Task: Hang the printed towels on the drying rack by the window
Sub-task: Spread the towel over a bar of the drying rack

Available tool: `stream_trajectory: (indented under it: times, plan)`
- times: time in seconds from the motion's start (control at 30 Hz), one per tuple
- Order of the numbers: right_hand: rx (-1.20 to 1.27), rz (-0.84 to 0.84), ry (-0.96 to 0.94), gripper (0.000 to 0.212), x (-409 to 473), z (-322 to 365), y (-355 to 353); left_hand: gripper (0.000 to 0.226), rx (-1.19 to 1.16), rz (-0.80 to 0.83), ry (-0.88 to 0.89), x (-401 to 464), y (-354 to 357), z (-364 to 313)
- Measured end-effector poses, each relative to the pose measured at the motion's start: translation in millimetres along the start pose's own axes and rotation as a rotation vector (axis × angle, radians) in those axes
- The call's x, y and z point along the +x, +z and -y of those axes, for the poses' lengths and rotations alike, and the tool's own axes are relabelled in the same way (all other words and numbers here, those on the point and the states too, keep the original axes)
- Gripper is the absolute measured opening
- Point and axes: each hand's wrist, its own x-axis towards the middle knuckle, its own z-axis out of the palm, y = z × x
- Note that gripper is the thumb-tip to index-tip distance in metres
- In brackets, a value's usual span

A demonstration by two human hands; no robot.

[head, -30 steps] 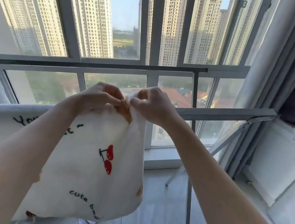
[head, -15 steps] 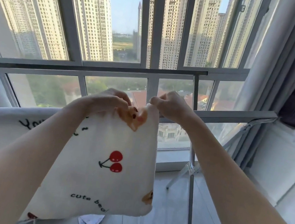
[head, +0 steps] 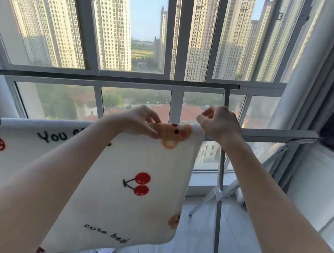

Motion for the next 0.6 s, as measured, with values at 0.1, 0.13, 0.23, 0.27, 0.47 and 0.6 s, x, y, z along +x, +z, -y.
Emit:
stream_trajectory:
  times: [0.1, 0.13, 0.23, 0.27, 0.47, 0.6]
  plan:
    - [-0.102, 0.02, 0.001, 0.028, -4.2, 11.0, 3.9, 0.032, 0.021, -0.044, 0.034, -0.6, 2.5, 2.2]
    - [-0.162, 0.014, 0.02, 0.032, -6.0, 12.2, 4.1, 0.034, 0.019, -0.052, 0.042, -1.0, 2.5, 3.3]
    - [-0.401, 0.097, 0.046, 0.042, -13.0, 9.8, 4.5, 0.032, 0.005, -0.052, 0.051, -3.4, 0.0, 5.8]
    - [-0.428, 0.15, 0.055, 0.046, -15.3, 7.7, 4.8, 0.03, -0.001, -0.053, 0.056, -3.4, -0.9, 5.5]
    - [0.074, 0.359, 0.026, 0.04, -24.5, 0.0, 8.0, 0.018, -0.042, -0.068, 0.069, -1.9, -4.2, 1.3]
    - [0.049, 0.451, 0.032, 0.034, -31.0, -10.8, 13.1, 0.017, -0.074, -0.091, 0.076, 0.8, -5.2, -1.6]
